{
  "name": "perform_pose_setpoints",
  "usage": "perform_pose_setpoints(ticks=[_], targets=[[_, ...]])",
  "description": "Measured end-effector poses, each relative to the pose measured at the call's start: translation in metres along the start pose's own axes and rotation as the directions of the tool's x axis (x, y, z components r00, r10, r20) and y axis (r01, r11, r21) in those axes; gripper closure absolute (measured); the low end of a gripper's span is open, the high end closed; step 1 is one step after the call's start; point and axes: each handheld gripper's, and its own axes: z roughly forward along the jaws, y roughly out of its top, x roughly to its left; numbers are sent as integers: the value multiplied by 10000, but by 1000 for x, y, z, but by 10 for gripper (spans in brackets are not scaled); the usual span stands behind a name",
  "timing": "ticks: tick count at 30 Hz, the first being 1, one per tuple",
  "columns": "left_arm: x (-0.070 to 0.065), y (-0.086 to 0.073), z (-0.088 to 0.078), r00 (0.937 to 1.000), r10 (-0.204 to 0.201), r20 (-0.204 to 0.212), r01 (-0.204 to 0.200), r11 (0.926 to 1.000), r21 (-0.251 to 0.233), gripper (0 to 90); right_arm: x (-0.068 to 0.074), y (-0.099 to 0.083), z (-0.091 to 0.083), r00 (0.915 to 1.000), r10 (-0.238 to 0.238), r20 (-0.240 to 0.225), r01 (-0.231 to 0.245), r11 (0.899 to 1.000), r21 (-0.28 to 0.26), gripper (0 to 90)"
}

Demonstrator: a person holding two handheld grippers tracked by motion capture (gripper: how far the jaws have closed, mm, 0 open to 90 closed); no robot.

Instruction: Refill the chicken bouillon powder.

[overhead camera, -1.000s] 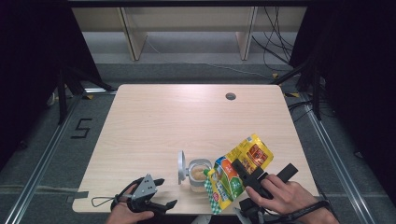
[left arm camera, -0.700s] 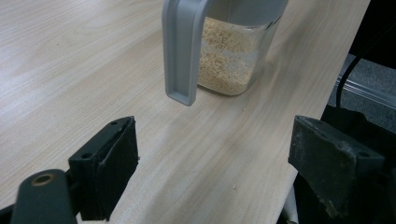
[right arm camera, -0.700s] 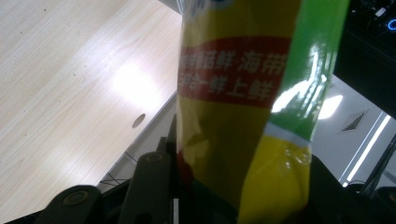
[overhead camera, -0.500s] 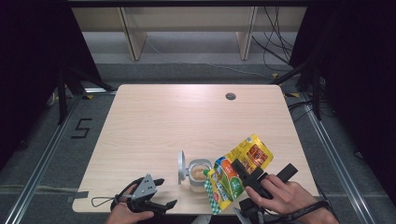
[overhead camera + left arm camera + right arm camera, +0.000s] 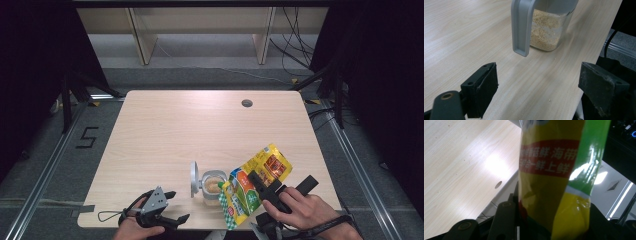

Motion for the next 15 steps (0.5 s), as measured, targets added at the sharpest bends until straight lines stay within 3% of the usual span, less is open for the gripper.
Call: perform_pose_setpoints(ticks=[10,11,12,15], targets=[[0,0,0,10000,4,-48,-4,10000,-1,152,1,0,0,10000,1,-18,-1,10000,24,670],[-1,0,0,9997,-256,47,255,9996,90,152,1,0,0,10000,0,-26,0,10000,21,671],[0,0,0,10000,-47,28,47,10000,80,152,1,0,0,10000,-4,-23,4,10000,22,672],[0,0,0,10000,7,23,-7,10000,68,152,1,0,0,10000,10,6,-10,10000,59,673]])
